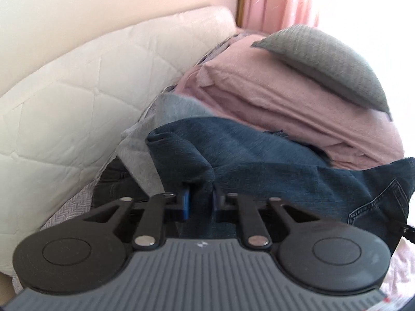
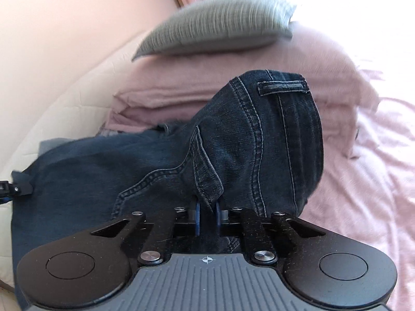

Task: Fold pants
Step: 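Lift the jeans with both grippers and carry them to open bed space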

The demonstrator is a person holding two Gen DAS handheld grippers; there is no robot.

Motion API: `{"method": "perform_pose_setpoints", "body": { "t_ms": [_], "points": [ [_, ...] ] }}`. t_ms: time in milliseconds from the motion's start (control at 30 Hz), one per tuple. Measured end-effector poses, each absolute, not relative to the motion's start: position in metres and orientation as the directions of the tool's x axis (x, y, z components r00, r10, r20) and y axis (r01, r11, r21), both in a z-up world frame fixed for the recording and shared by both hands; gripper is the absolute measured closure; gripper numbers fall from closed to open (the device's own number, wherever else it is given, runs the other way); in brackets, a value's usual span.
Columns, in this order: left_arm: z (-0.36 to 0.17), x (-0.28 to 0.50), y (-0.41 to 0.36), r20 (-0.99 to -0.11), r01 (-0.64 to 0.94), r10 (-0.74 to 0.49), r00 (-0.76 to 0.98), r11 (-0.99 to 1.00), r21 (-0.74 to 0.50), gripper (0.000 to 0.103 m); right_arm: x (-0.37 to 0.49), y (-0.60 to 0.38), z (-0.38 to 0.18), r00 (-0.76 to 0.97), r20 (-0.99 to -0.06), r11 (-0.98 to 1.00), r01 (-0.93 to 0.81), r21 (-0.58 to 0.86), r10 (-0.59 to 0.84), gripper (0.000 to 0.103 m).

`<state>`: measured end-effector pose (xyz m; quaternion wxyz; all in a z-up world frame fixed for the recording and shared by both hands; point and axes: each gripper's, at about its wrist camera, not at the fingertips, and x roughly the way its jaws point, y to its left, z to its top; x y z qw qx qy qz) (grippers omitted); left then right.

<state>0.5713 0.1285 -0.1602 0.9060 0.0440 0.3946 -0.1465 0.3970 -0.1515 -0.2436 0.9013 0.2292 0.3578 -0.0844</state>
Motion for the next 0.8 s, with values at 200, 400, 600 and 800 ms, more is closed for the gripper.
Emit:
{"method": "perform_pose_setpoints", "body": {
  "t_ms": [200,400,600,800],
  "points": [
    [-0.123,0.538,0.112,-0.658,0.374,-0.300,0.690,0.927,-0.030,0.098,0.352,-0.160,-0.198,0.804,-0.595,0.872,0.293,0.393,-0.002,0.098],
    [-0.058,0.495,0.077,-0.555,0.473,-0.434,0.709,0.877,-0.082,0.099,0.291,-0.188,-0.131,0.897,-0.433,0.846,0.297,0.442,-0.088,0.098],
    [0.006,0.418,-0.002,-0.447,0.664,-0.624,0.641,0.743,-0.085,0.100,0.208,-0.229,-0.052,0.951,-0.212,0.831,0.302,0.468,-0.226,0.099],
    [0.046,0.315,-0.109,-0.353,0.825,-0.790,0.501,0.560,-0.083,0.100,0.099,-0.276,0.011,0.922,-0.045,0.833,0.368,0.414,-0.385,0.099]
  ]
}}
